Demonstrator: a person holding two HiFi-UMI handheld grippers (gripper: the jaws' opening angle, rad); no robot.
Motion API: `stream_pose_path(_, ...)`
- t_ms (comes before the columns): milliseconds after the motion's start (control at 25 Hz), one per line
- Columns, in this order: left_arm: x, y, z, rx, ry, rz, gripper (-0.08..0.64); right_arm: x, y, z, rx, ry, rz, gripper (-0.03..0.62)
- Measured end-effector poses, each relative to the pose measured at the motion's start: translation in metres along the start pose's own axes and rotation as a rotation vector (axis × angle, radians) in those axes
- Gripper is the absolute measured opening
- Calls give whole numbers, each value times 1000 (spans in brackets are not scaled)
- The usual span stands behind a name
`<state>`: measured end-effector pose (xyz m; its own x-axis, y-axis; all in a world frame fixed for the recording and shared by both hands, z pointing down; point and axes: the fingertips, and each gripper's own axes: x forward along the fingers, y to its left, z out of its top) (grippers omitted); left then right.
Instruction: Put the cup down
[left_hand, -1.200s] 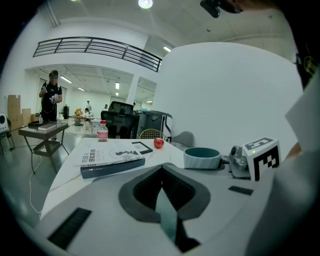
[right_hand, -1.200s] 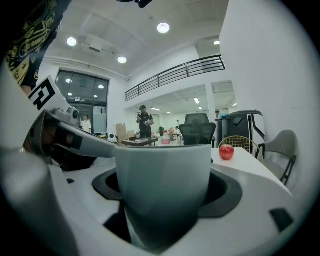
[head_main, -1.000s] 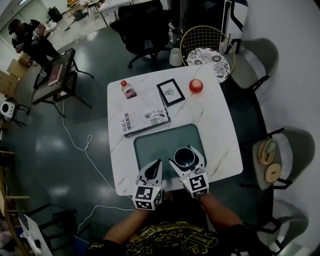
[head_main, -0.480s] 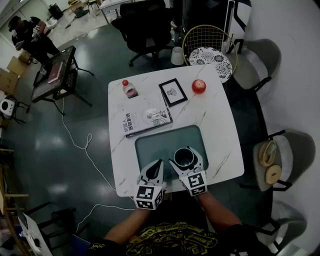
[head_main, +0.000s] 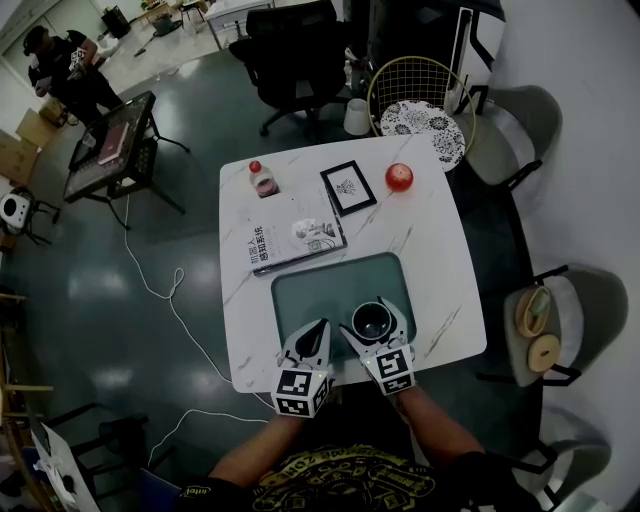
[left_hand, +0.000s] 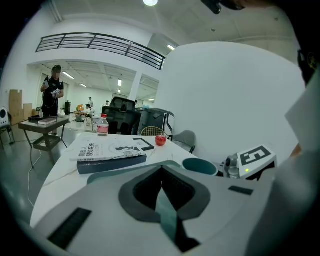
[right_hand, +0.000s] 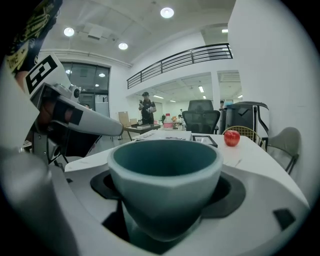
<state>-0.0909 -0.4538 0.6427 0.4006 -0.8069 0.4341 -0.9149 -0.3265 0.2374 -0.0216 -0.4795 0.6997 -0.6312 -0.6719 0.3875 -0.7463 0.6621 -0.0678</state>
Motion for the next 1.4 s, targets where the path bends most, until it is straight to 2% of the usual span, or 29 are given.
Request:
stream_pose_path(440,-4,-7,2,-1,-15,-15,9,-14,0,-11,17,43,0,468)
stream_pose_path(840,-15,-21,11,18,-44,-48,11,-43,-12,-6,21,65,-78,469)
stream_pose_path(1400,-50,-44,16,57,-78,-94,11,-105,4,5,41,51,-153,468)
